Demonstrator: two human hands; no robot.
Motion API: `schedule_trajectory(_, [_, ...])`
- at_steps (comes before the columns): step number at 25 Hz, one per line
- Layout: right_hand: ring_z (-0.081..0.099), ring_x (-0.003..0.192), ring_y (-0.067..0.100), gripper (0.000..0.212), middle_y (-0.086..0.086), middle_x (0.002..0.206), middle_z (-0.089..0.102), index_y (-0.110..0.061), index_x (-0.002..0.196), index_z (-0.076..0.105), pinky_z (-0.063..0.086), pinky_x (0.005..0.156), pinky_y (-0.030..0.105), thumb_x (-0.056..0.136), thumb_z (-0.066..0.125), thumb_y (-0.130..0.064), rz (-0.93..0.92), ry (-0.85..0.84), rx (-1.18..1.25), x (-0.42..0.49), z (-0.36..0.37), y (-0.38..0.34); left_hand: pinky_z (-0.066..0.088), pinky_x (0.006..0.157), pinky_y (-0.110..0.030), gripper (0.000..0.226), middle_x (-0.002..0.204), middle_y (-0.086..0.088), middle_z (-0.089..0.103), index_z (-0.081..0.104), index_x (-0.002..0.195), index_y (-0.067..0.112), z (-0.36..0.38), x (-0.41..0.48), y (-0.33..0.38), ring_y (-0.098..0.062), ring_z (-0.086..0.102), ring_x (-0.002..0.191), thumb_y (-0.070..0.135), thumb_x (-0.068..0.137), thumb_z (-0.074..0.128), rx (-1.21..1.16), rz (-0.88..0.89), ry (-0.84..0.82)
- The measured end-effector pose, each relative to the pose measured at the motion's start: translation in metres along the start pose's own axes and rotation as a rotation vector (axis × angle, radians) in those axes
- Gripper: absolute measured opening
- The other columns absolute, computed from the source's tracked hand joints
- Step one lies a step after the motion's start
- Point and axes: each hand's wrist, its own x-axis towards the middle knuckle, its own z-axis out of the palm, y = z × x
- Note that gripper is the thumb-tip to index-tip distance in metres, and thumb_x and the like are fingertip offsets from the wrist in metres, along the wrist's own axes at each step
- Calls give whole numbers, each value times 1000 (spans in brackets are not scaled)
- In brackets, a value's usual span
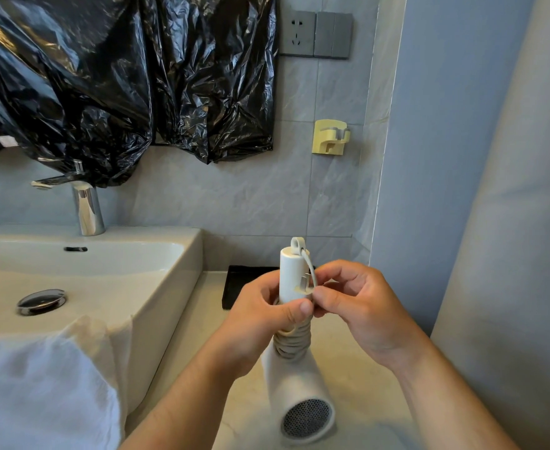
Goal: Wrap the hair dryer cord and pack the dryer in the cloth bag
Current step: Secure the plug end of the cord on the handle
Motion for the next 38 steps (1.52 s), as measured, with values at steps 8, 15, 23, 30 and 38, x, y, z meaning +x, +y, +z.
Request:
schedule_trajectory(8, [59, 81, 29, 25, 13, 84, 70, -12, 88, 73, 46, 77, 42, 65, 76, -21, 83, -87, 116, 2, -9, 3, 54, 88, -45, 57, 99, -14, 69, 59, 114, 0, 5, 3, -3, -28, 67, 97, 25, 68, 81, 45, 47, 31])
schedule_trajectory(15, [54, 65, 15, 10, 4, 72, 65, -16, 80, 71, 45, 62, 25, 71, 70, -11, 86, -44, 112, 2, -8, 2, 51, 75, -26, 42, 91, -8, 70, 60, 110, 4, 10, 1, 1, -18, 66, 86, 27, 77, 72, 78, 70, 29])
schedule_trajectory(23, [63, 71, 16, 24, 6, 78, 71, -16, 82, 75, 51, 64, 25, 63, 84, -27, 57, -27, 68, 4, -10, 5, 52, 88, -55, 46, 103, -27, 67, 63, 110, 7, 11, 1, 0, -34, 67, 92, 35, 76, 72, 54, 52, 119])
schedule_trajectory(30, [69, 77, 21, 30, 10, 82, 75, -15, 83, 76, 55, 69, 31, 59, 88, -28, 77, -5, 95, 4, -12, 5, 50, 86, -63, 48, 104, -33, 65, 63, 110, 3, 15, 3, -7, -55, 60, 98, 36, 76, 70, 54, 65, 209])
schedule_trajectory(38, [60, 60, 11, 10, 0, 64, 68, -13, 72, 65, 49, 58, 21, 66, 71, -6, 109, 36, 68, 2, -8, -2, 54, 81, -52, 46, 97, -28, 67, 62, 105, 2, 16, 2, -5, -42, 67, 90, 39, 78, 68, 125, 84, 176])
